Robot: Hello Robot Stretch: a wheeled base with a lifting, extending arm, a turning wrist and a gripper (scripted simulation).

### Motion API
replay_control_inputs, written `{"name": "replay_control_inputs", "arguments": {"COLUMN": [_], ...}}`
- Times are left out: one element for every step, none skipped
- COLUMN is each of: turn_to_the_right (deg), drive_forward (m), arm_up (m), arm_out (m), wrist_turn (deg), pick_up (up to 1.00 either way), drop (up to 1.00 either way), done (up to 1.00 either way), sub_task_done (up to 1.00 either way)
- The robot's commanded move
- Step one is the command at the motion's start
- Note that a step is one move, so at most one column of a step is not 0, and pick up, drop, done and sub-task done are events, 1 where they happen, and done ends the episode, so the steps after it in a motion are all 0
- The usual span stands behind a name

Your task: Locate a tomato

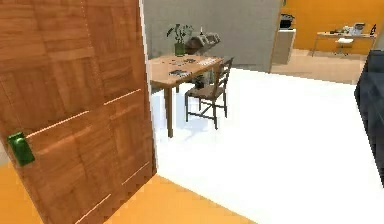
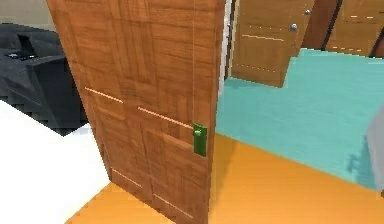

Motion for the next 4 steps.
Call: {"name": "replay_control_inputs", "arguments": {"turn_to_the_right": [0.0,33.0,0.0,0.0], "drive_forward": [0.50,0.00,1.00,1.00], "arm_up": [0.00,0.00,0.00,0.00], "arm_out": [0.00,0.00,0.00,0.00], "wrist_turn": [0.0,0.0,0.0,0.0], "pick_up": [0.00,0.00,0.00,0.00], "drop": [0.00,0.00,0.00,0.00], "done": [0.00,0.00,0.00,0.00], "sub_task_done": [0.00,0.00,0.00,0.00]}}
